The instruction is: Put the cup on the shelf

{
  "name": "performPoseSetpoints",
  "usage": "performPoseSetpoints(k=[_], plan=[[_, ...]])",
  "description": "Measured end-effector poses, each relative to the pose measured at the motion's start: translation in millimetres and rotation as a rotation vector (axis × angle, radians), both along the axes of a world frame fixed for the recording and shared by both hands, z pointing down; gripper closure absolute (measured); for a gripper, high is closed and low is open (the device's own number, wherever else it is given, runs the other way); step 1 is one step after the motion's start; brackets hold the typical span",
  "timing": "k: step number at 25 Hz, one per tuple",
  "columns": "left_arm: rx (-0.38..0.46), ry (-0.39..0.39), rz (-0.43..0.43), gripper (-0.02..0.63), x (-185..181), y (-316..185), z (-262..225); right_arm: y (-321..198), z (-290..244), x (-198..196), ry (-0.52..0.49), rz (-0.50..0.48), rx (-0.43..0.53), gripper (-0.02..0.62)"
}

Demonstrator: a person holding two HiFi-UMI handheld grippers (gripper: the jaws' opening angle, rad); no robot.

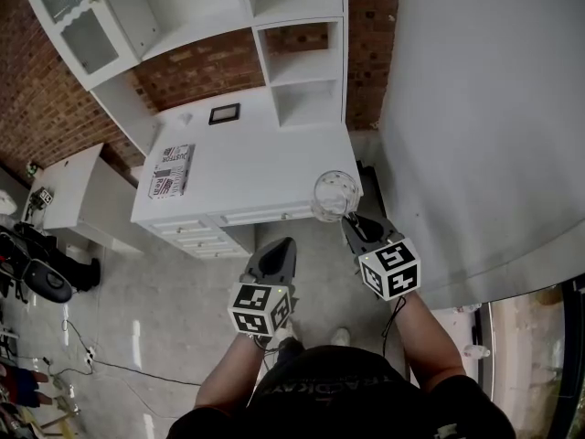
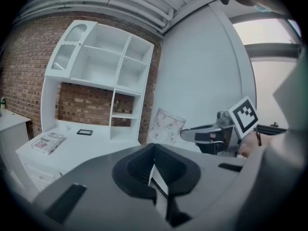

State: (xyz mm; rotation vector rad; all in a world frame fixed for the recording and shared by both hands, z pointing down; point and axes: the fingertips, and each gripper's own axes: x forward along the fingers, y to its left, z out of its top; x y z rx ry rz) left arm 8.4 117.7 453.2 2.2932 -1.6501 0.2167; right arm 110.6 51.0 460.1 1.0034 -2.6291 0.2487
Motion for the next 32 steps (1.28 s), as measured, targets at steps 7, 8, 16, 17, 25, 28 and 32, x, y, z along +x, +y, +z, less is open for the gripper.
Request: performPoseSetpoints(k=[7,8,16,17,25,28,32], plan=[[0.001,0.005,0.012,0.601,-24,-4,-5,-3,-3,-20,-0.004,0.020,-0.014,0.552],[0.001,0.008,0.014,0.601,-28,-4,-5,-3,-3,-24,-0.005,0.024,-0.017,0.552],[0.000,0.024,0.046,0.601,-60,-20,-6,-14,-5,-55,0.010,0.051,-0.022,0.552],[0.000,0.027,0.050,0.601,-65,-22,-6,-15,-5,-59,0.012,0.055,-0.023,0.552],[-0.008,0.048,0.092,0.601,-99,-45,-1,-34,-2,-91,0.028,0.100,-0.030,0.552],[-0.008,0.049,0.113,0.601,-113,-55,1,-44,-1,-105,0.027,0.121,-0.029,0.552],[-0.010,0.048,0.136,0.601,-135,-66,4,-55,0,-126,0.022,0.145,-0.027,0.552]])
